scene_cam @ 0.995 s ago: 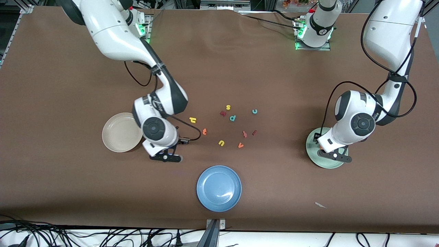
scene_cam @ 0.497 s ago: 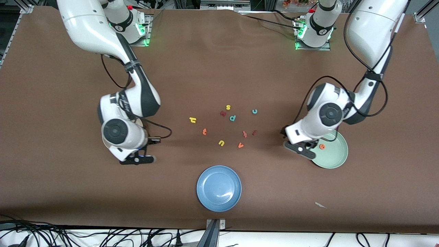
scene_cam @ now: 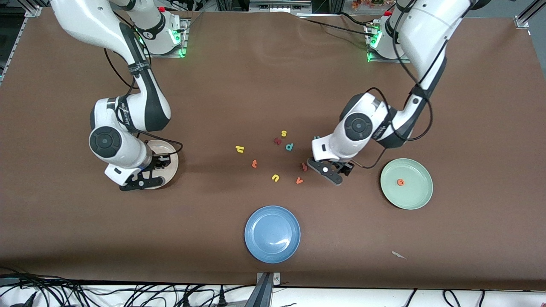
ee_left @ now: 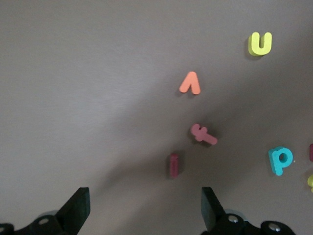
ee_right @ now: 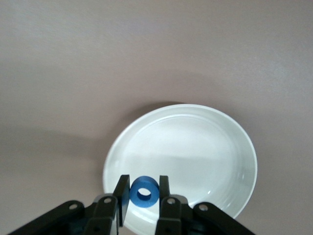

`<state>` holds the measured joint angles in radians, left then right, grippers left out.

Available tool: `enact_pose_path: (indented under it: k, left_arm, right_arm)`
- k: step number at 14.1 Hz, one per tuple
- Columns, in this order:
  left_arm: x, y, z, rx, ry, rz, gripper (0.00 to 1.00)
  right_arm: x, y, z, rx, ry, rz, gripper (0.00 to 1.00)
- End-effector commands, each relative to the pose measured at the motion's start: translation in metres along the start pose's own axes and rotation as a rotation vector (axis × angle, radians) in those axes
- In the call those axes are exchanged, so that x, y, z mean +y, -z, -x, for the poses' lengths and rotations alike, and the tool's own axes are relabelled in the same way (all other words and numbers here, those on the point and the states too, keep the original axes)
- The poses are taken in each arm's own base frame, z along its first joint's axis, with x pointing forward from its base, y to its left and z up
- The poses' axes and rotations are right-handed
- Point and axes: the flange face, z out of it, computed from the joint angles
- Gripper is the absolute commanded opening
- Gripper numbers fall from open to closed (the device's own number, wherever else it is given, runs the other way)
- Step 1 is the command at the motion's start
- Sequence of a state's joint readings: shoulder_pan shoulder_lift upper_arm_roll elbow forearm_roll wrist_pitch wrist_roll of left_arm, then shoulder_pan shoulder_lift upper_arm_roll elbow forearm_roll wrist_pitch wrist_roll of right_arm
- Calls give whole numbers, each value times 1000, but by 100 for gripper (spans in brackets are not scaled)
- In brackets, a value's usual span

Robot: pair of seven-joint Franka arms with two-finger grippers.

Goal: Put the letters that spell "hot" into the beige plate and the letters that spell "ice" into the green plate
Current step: 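Drop the blue ring on the beige plate with the right gripper, then grasp the maroon l with the left gripper while the right gripper returns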

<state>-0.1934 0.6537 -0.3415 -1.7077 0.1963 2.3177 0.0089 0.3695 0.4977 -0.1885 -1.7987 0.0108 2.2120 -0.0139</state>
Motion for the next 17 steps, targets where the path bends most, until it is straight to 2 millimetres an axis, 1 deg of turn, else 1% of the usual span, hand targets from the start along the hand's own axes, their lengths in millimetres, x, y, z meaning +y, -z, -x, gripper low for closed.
enact_pose_path:
  k: [1,3,4,5,6,7,8,9,11,12,13,14,15,16,17]
  left_arm:
    - [8,-23,-10,9,-6,-12,100]
    - [9,-31,-9,2,-23,-23,99]
    - [9,-31,-9,3,-32,-33,96]
    - [10,-32,-9,1,-41,-40,87]
    - [10,-32,-8,0,-58,-58,79]
    - [9,-37,-8,-4,-68,-64,78]
    - [13,-43,-7,-11,-73,-63,71]
    - [17,-45,-7,-9,-78,-60,69]
    - [21,-52,-9,9,-77,-52,69]
    - [21,-54,-8,8,-74,-50,69]
    - [25,-57,-8,3,-80,-49,69]
    - [29,-61,-7,-2,-83,-51,65]
    - [29,-61,-7,-1,-95,-64,58]
    - [27,-61,-7,-1,-104,-74,47]
    - [26,-61,-7,0,-104,-76,25]
  right_arm:
    - [17,-23,26,68,14,-35,22]
    - [18,-41,34,94,18,-61,23]
    - [18,-41,34,95,15,-65,31]
    - [19,-41,34,92,11,-67,49]
    - [19,-40,33,92,-2,-73,95]
    - [19,-37,33,90,-20,-91,100]
    - [17,-33,32,80,-27,-104,100]
    - [16,-29,29,70,-29,-112,100]
    - [9,-24,28,47,-52,-122,100]
    - [-3,-21,28,46,-81,-130,100]
    - [-18,-20,28,42,-112,-142,100]
    - [-34,-19,29,37,-158,-153,100]
    - [-53,-17,29,35,-199,-165,100]
    - [-71,-14,29,35,-237,-171,100]
    - [-92,-9,29,38,-274,-180,100]
